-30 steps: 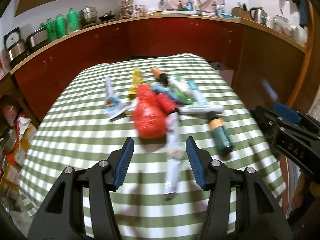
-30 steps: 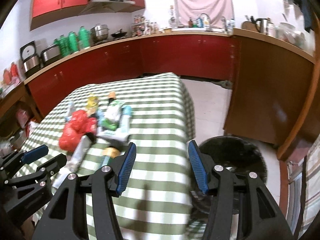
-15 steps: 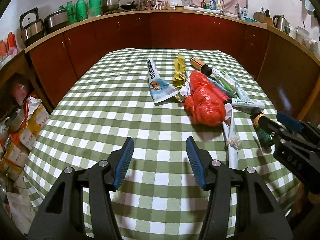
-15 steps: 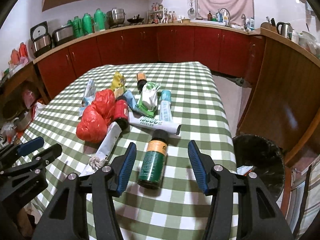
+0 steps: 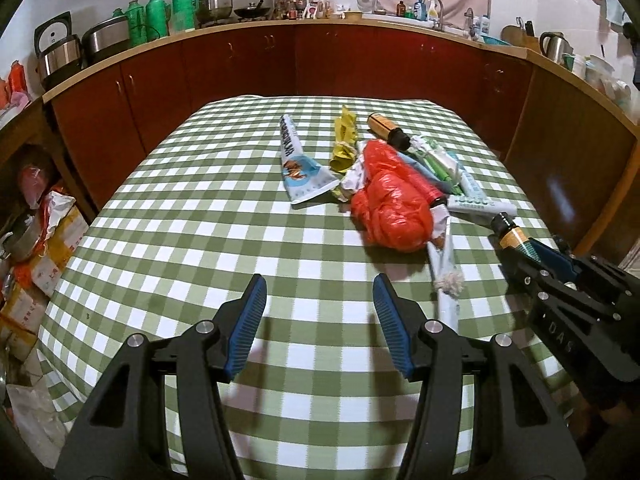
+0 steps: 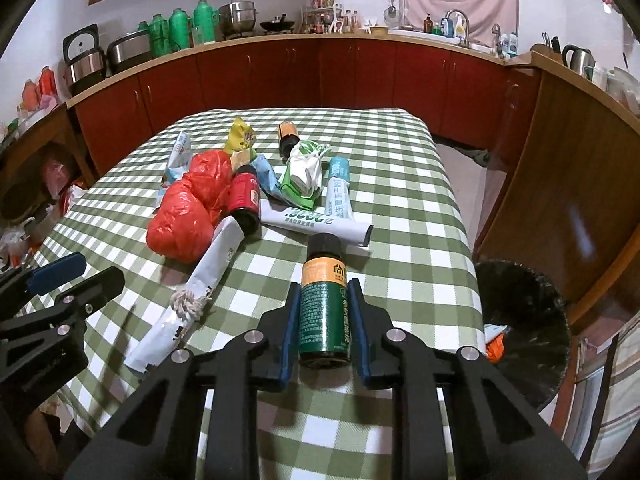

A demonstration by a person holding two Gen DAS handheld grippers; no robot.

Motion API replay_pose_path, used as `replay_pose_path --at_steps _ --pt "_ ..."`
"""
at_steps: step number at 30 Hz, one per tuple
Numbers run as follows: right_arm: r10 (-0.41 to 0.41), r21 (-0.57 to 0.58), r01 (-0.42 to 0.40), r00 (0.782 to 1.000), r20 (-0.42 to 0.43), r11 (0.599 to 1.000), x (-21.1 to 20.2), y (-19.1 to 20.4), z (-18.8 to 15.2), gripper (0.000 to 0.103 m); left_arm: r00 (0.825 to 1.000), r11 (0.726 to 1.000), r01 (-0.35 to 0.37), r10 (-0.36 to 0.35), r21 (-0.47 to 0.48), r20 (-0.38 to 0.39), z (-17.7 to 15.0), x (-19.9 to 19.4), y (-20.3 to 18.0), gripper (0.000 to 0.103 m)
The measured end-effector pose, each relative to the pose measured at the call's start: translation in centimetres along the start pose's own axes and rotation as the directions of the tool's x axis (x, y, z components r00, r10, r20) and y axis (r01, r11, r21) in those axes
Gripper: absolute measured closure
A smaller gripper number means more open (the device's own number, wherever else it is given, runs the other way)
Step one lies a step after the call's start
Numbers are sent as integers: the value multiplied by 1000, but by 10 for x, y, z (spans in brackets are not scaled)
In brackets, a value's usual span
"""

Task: Collect trash
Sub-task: 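Grasp green spray can with right tool while left tool grasps twine-tied paper tube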

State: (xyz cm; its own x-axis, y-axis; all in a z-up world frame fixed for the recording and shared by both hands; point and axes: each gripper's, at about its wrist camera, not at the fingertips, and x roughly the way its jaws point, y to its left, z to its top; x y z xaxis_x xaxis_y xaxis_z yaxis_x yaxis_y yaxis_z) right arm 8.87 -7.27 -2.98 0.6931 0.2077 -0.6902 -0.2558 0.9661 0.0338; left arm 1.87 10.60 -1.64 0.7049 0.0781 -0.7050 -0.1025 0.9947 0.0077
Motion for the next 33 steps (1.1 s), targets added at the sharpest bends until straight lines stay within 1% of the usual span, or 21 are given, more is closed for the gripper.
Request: replay_pose_path --at_steps 4,6,8,14,15,17,18,20,21,22,23,24,28,33 --pt "1 16 -1 1000 16 1000 -10 -9 -3 79 999 1000 31 -31 2 8 0 -3 -13 48" --pt "-7 24 7 1000 27 1000 -16 -16 -5 79 998 999 53 -54 7 13 -1 -5 -23 44" --pt "-12 36 11 999 36 999 -22 -23 -7 79 997 997 70 -71 19 18 -2 -6 -33 42" --pt "-42 76 38 998 48 996 -34 -47 -14 79 997 993 74 -75 93 -2 -8 2 -64 42" --pt "-44 83 40 998 49 996 -35 -51 -15 79 997 992 74 -73 100 -8 -8 5 -67 44" --pt "-50 93 45 997 50 995 -37 -57 -17 79 997 991 80 -78 108 -21 -9 10 -70 56" --pt "-52 96 47 997 52 994 -38 -59 -17 79 996 990 84 -81 112 -31 -10 12 -71 58" --pt "-55 102 50 997 52 994 -39 -63 -18 79 995 989 92 -88 115 -39 -12 17 -73 69" --pt "-58 106 52 997 54 993 -39 -64 -19 79 995 988 95 -92 120 -32 -12 17 -74 73" --pt "-60 109 53 997 55 993 -39 -66 -19 79 995 987 102 -99 125 -30 -13 17 -75 84" --pt "-61 112 55 997 55 992 -40 -67 -19 79 993 985 114 -111 133 -30 -13 17 -77 90" --pt "-63 114 56 996 57 992 -40 -69 -19 79 992 983 127 -125 133 -29 -14 16 -78 90" --pt "-75 119 67 995 63 991 -42 -73 -20 79 991 980 137 -134 142 -27 -17 12 -83 90" --pt "-110 137 99 991 70 986 -47 -87 -19 79 983 969 180 -182 167 -2 -14 -2 -100 90"
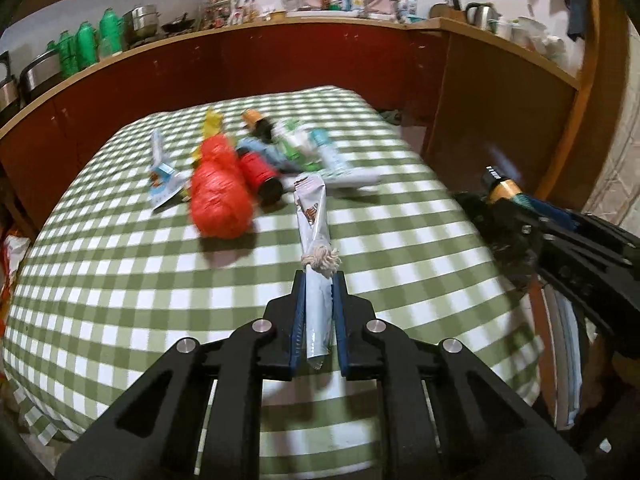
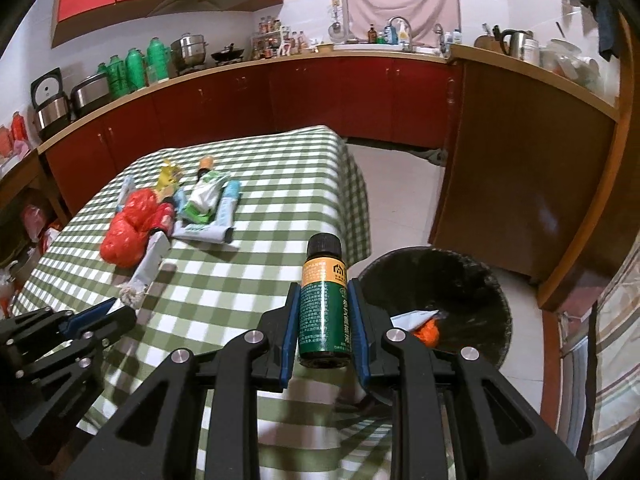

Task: Collect trash
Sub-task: 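Grasp green spray can with right tool while left tool grasps twine-tied paper tube, then release paper tube into bin with left tool while right tool drops green can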

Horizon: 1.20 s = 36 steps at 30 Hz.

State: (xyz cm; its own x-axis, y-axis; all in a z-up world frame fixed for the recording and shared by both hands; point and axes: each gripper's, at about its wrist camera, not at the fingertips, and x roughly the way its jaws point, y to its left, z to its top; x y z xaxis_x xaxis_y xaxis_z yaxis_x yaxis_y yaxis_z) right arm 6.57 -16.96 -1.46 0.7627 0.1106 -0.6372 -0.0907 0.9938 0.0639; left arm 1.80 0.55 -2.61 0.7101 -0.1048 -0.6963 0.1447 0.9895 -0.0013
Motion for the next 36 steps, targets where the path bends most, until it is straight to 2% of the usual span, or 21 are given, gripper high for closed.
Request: replay_pose_path --at_steps 10,16,36 --pt "-112 57 111 994 15 992 -2 -54 5 79 995 994 83 -87 73 51 34 13 -61 90" --pt "-156 77 154 987 20 985 -1 -82 7 79 992 986 116 -121 119 37 49 36 -97 90" --pt "-175 147 171 984 17 974 16 -129 10 79 990 975 141 -139 170 -23 71 74 -154 89"
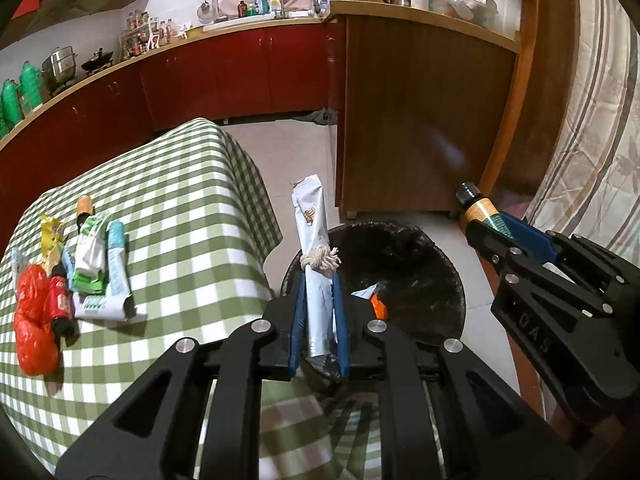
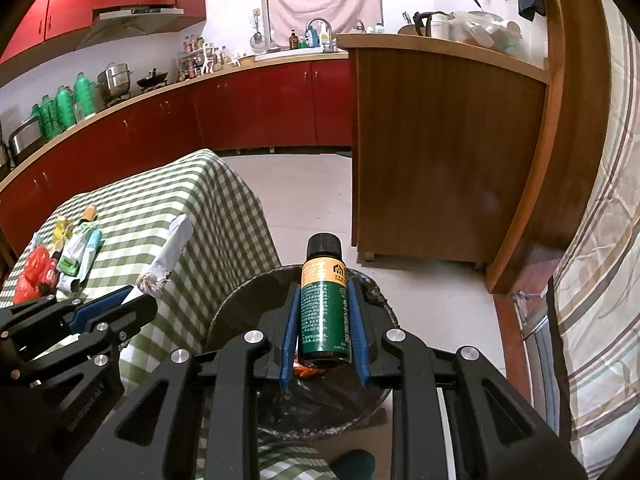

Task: Collect trash
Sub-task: 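Release paper tube into bin with left tool while right tool drops green can, then grasp red plastic bag with left tool while right tool grasps red spray can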

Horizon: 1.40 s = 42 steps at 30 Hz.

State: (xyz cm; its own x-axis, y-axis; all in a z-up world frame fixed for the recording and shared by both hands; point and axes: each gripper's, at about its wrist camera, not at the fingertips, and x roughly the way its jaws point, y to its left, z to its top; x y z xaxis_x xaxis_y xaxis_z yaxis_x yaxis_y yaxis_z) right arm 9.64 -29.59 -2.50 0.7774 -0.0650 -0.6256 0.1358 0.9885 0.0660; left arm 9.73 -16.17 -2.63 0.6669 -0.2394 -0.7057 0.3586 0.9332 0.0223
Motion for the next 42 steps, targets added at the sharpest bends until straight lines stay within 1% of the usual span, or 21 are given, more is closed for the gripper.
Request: replay_pose_path --at_steps 1,3,4,5,7,9,11,12,13,14,16,18,20,23,27,33,36,39,42 --pt "2 3 -2 1000 0 1000 1 -1 0 78 1000 1000 2 -2 -1 -5 1 3 -1 88" --pt "0 10 0 1000 -4 1000 5 -5 0 73 1000 1000 2 -2 -3 -11 4 7 -5 86" --pt "-6 16 6 1000 -2 1000 5 -7 0 71 1000 1000 -1 1 -3 -15 4 8 -5 82" --pt "-6 19 6 1000 -3 1000 5 -9 0 71 1000 1000 -4 4 -4 -16 4 8 -4 74" --pt "-5 24 5 1000 -4 1000 5 -10 -1 71 1000 1000 -13 13 -10 -8 2 6 -3 69" --pt "-8 21 8 1000 -3 1000 3 -10 0 69 1000 1000 -20 20 -15 -3 1 3 -1 69" --pt "-10 15 10 1000 -1 1000 2 -8 0 60 1000 1000 -21 21 -20 -2 0 0 4 68" --pt "-7 14 7 1000 0 1000 1 -7 0 58 1000 999 -24 24 -24 0 -1 -3 7 67" --pt "-3 13 3 1000 2 1000 0 -5 0 53 999 999 -32 32 -29 2 -3 -6 11 63" --pt "0 13 0 1000 5 1000 -1 -3 0 48 999 999 -36 36 -32 3 -4 -8 13 62" --pt "11 6 -11 1000 10 1000 -5 3 0 44 999 998 -52 52 -37 4 -9 -14 21 61" --pt "17 -11 -17 1000 8 1000 -6 12 0 41 997 997 -72 72 -40 2 -15 -20 29 60" --pt "31 -22 -30 1000 7 999 -8 20 0 38 996 994 -92 92 -52 -4 -21 -26 39 57" --pt "62 -30 -62 998 -3 998 -9 34 0 37 992 989 -125 124 -79 -7 -31 -38 61 56" --pt "98 -69 -98 995 -6 993 -13 61 -2 35 985 978 -175 174 -113 -17 -45 -54 90 56" --pt "135 -113 -136 991 -22 984 -16 99 -4 34 971 953 -239 239 -186 -24 -63 -79 133 55" --pt "152 -134 -154 988 -29 979 -17 116 -6 34 964 942 -265 266 -204 -27 -68 -87 149 54" --pt "169 -148 -172 985 -36 974 -17 133 -6 34 956 929 -289 291 -232 -29 -70 -93 170 50" --pt "180 -165 -184 983 -41 969 -15 145 -5 34 952 919 -301 304 -255 -31 -69 -94 184 49"
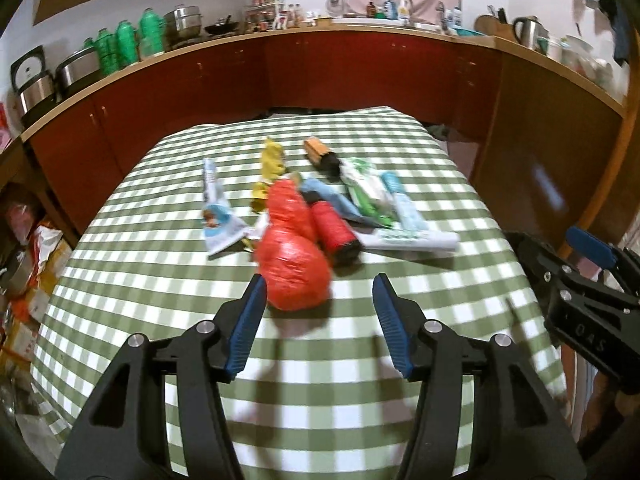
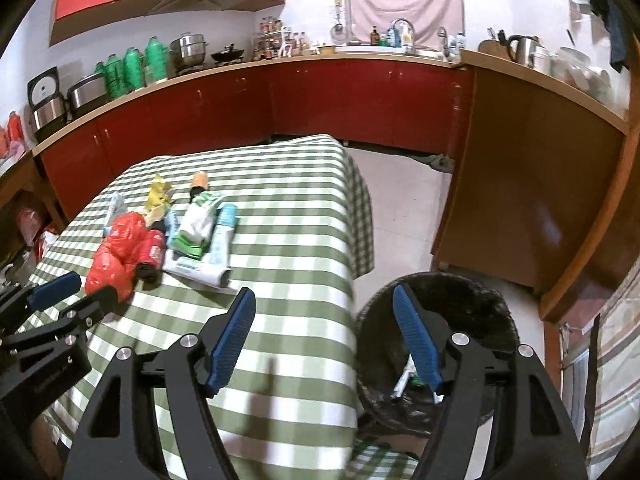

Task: Collect trash
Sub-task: 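Grasp red plastic bag with left tool while right tool grasps red spray can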

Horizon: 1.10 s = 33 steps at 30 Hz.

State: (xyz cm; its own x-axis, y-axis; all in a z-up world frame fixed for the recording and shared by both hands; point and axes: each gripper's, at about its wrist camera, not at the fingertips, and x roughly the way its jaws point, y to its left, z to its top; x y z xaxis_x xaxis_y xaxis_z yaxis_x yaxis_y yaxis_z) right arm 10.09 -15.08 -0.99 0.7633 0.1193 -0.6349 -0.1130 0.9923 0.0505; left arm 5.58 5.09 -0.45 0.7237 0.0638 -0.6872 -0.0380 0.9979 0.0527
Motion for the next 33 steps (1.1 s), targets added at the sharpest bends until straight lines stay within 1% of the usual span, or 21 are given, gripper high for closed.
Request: replay_pose_path --at_steps 5,9,11,12,14,17,23,27,33 --pt "11 -20 -11 1000 -12 1000 9 13 5 34 1000 1000 -9 9 -14 -12 9 14 9 41" --pt "12 -28 -13 1000 -22 1000 13 19 7 34 999 1000 0 -1 -20 -36 14 28 12 40" --pt "14 -31 -15 1000 -25 999 14 23 8 34 999 1000 17 -18 -22 -48 14 33 13 51" --pt "16 -32 -17 1000 -27 999 15 25 8 34 998 999 27 -28 -23 -53 14 34 13 59" --pt "19 -36 -20 999 -30 999 16 28 9 34 998 999 46 -47 -23 -52 13 36 14 64" --pt "25 -40 -26 999 -32 999 18 32 11 34 998 998 55 -56 -14 -40 10 34 15 65" --pt "62 -59 -64 998 -30 996 20 50 15 34 999 999 34 -35 -24 -15 7 21 30 66" --pt "89 -80 -91 996 -28 993 23 65 19 34 1000 999 1 -1 -33 -13 5 13 47 66" --pt "124 -113 -128 992 -36 985 30 93 24 34 997 993 -78 75 -89 -30 -1 8 87 66"
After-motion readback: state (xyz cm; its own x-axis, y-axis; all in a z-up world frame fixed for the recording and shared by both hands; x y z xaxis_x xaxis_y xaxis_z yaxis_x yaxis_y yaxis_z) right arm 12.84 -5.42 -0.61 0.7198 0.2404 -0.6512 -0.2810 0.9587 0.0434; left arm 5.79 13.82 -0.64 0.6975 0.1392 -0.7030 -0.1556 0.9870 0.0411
